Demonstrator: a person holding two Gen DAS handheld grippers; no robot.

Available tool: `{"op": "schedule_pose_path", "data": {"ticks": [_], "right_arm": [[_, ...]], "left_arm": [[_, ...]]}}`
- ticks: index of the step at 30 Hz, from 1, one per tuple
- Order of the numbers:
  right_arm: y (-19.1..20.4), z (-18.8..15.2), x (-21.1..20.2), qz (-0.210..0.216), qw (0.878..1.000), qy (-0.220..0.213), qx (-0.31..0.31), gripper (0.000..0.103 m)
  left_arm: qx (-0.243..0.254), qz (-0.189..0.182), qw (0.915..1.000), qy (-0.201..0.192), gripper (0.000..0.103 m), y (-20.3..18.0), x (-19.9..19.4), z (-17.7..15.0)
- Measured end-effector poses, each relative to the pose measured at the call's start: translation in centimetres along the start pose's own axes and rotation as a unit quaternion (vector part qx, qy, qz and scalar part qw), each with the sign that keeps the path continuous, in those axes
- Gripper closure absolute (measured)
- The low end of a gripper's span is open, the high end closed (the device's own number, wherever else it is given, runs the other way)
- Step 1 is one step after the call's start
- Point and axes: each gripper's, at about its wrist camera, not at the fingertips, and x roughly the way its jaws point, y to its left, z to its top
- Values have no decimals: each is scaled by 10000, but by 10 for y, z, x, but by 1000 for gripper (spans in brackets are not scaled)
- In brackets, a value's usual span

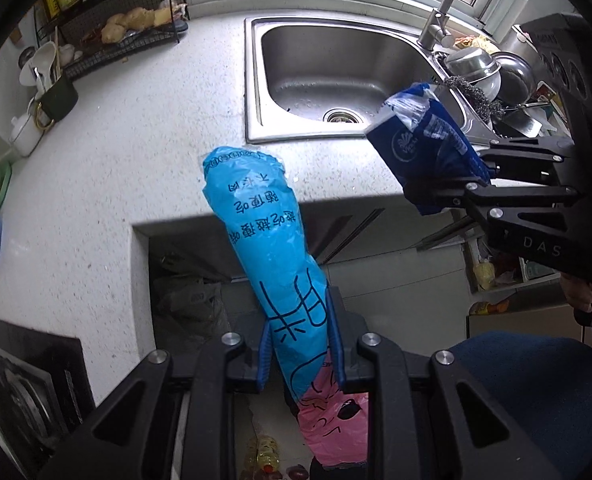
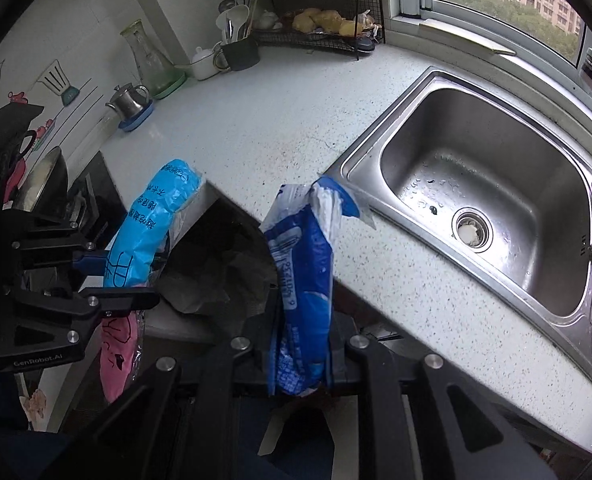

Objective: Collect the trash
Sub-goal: 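Carry the bag and tissue pack down over the red bucket with both grippers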

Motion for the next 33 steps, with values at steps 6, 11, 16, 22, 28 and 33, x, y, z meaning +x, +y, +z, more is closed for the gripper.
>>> {"op": "schedule_pose_path", "data": {"ticks": [6,11,16,22,28,33], "right_arm": [[3,-17,24,93,9994,309,137,88],[14,-28,55,141,9978,611,218,88],[20,-43,98,242,9951,899,330,88],[18,-59,158,188,9928,1127,372,88],[10,-78,222,128,9908,1273,444,88],[-3,-96,286,92,9870,1474,629,88]], "left_arm": [[-188,-97,9995,222,82,4,20,-17],[-351,-243,9977,524,82,12,51,-34],[-531,-337,9948,800,82,24,96,-49],[-709,-356,9915,1027,82,38,159,-68],[-745,-453,9884,1240,82,45,231,-86],[-819,-588,9846,1428,82,48,299,-100]]}}
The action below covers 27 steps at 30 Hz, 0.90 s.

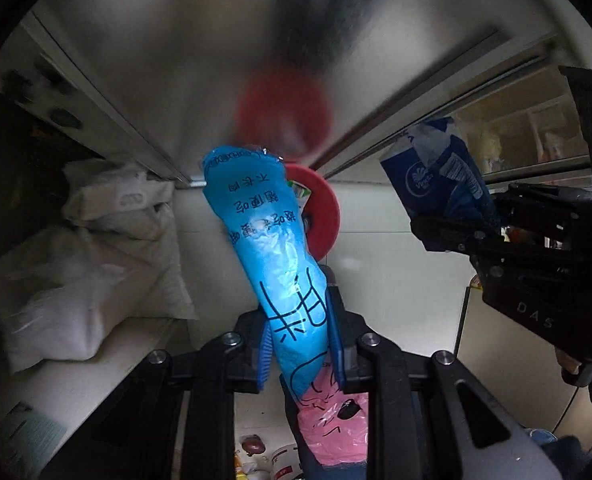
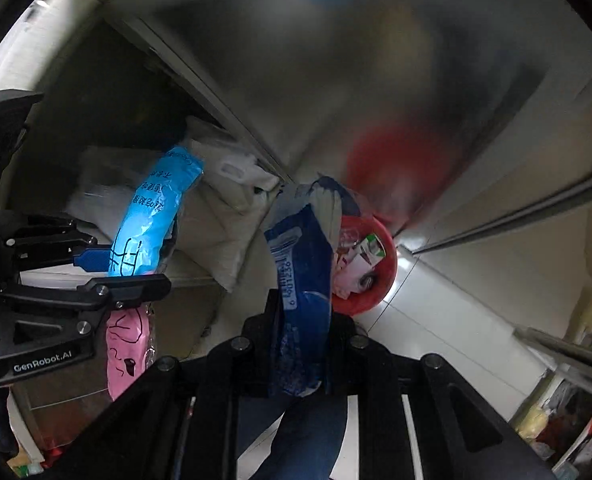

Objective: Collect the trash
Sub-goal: 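Carry the bag and tissue pack down over the red bucket with both grippers, then open the right gripper over the red bucket while the left gripper releases the bag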

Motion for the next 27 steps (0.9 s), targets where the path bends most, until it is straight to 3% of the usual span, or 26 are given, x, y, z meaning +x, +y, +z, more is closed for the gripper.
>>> {"op": "schedule_pose_path", "data": {"ticks": [3,15,24,26,27], "right_arm": [[-25,1,35,36,9999,68,116,88],[-56,7,150,-34,9996,293,15,88],[-74,3,199,-28,9990,442,27,88],[-78,3,201,-28,9991,426,31,85],[-81,2,201,-16,9991,424,43,78]], "left_arm": [[-11,-80,9999,75,82,8,40,6],[19,-149,9993,351,82,29,176,27],[128,-147,9990,402,81,38,227,43],[133,-132,9990,412,77,34,225,41],[124,-147,9989,431,71,35,227,41]]}}
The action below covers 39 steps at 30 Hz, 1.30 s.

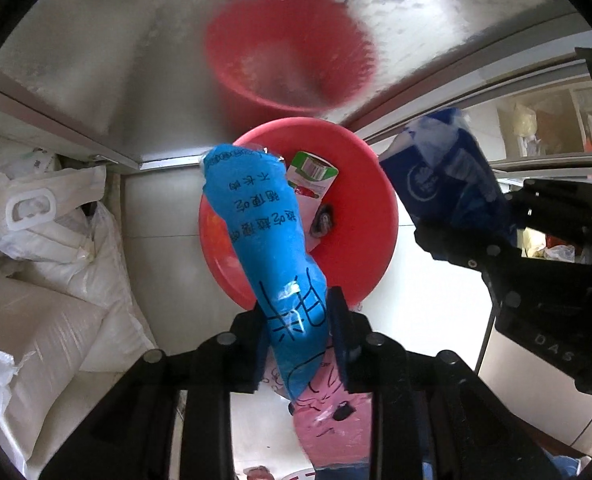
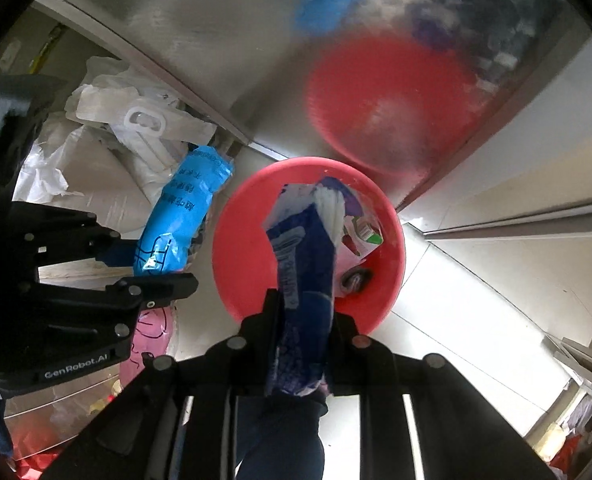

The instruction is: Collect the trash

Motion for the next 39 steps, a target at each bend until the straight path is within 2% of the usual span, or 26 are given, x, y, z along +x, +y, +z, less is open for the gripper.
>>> {"op": "schedule_pose_path", "data": {"ticks": [1,3,5,7,11,14,18,20,26,31,35,38,39], "right_arm": [[-2,0,0,19,10000,-20,14,66],[-3,1,0,37,10000,-65,45,60],[-2,2,-2,49,10000,-78,11,58],[-2,3,-2,-47,10000,-72,-46,52],[-1,1,-12,-22,10000,-78,21,50],[5,-2,-23,-34,9999,-132,-19,44],[19,-10,-45,-152,9991,-303,-257,38],[25,-16,-59,-222,9983,-430,-314,35],[38,-32,-107,-399,9959,-802,-156,34],[62,-46,-175,-414,9907,-1288,-166,34],[91,-65,-240,-409,9822,-1785,-419,28],[108,-77,-285,-399,9757,-2080,-569,27],[115,-83,-303,-426,9723,-2215,-619,24]], "left_arm": [[-16,-31,10000,-1,67,1,1,0],[-69,-112,9999,-69,46,5,2,-1],[-140,-175,9997,-127,36,9,1,0],[-215,-57,9997,-127,34,13,0,0],[-342,55,9993,-161,26,15,-11,-5],[-354,202,9989,-226,20,14,-25,-15],[-422,408,9979,-282,16,12,-47,-30],[-487,517,9965,-432,16,9,-61,-37],[-481,661,9915,-1009,10,-15,-129,-70],[-452,900,9841,-1465,10,-41,-202,-105],[-539,1004,9752,-1895,10,-61,-266,-136],[-560,1203,9633,-2332,10,-76,-317,-162],[-569,1262,9579,-2515,10,-83,-338,-174]]}}
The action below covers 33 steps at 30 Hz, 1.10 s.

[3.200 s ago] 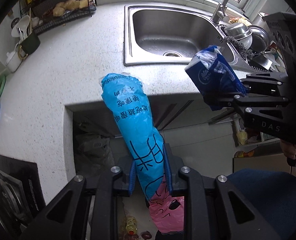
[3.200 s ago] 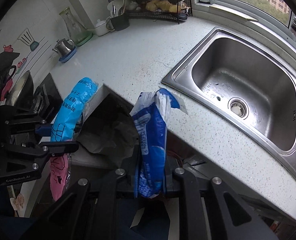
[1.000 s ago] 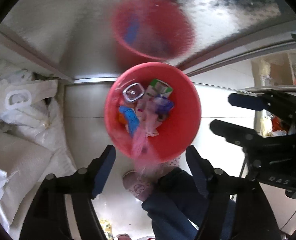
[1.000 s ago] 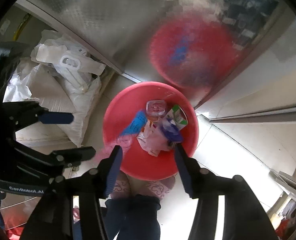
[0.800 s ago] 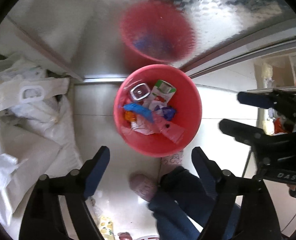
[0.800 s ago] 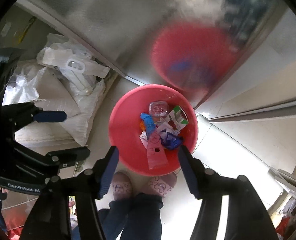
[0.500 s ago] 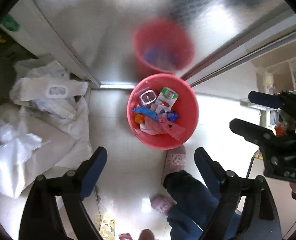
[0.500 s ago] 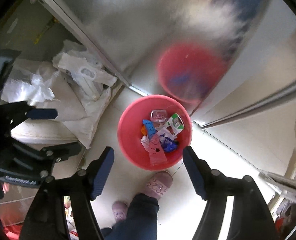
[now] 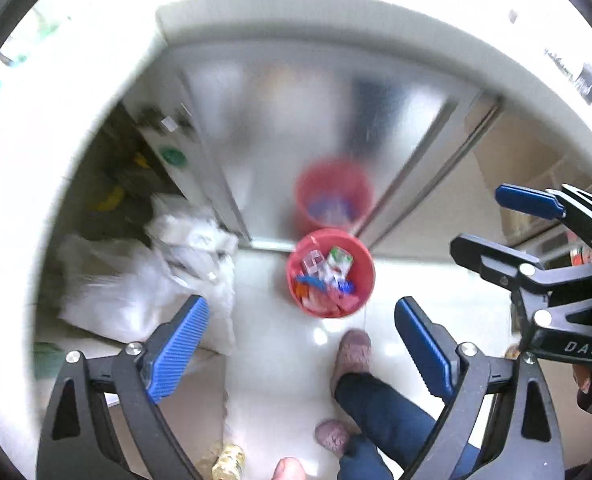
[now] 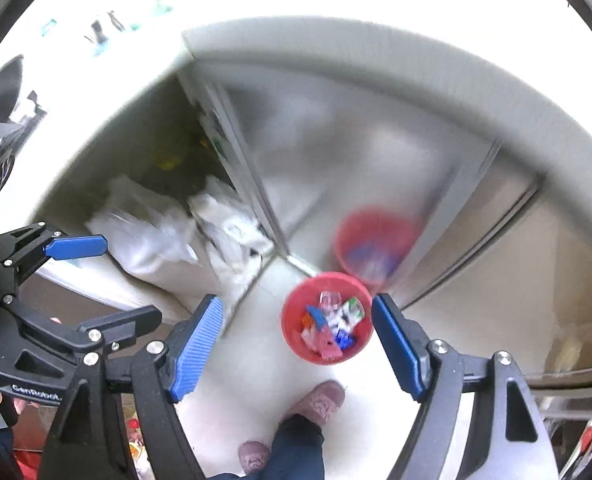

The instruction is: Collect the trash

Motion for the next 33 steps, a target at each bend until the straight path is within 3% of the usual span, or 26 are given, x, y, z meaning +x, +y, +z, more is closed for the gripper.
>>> {"op": "schedule_pose_path", "data": {"ticks": [3,7,9,17,27,33], "right_arm": [[11,8,-59,-107,9990,-413,-92,11],[24,10,-141,-312,9951,-920,-165,3],[30,10,-180,-449,9921,-1155,-203,2],[58,-1,-295,-744,9799,-1841,-181,2],[83,-2,-347,-859,9738,-2098,-160,1],[89,-2,-359,-826,9711,-2233,-182,1]], "left_arm": [[-76,93,9990,-431,10,1,-65,-3],[-113,268,9947,-991,10,-4,-149,-13],[-133,253,9923,-1208,0,-7,-186,-18],[-202,262,9791,-2005,0,-13,-310,-40],[-96,275,9686,-2468,0,-16,-393,-55],[-131,312,9642,-2630,0,-20,-413,-57]]}}
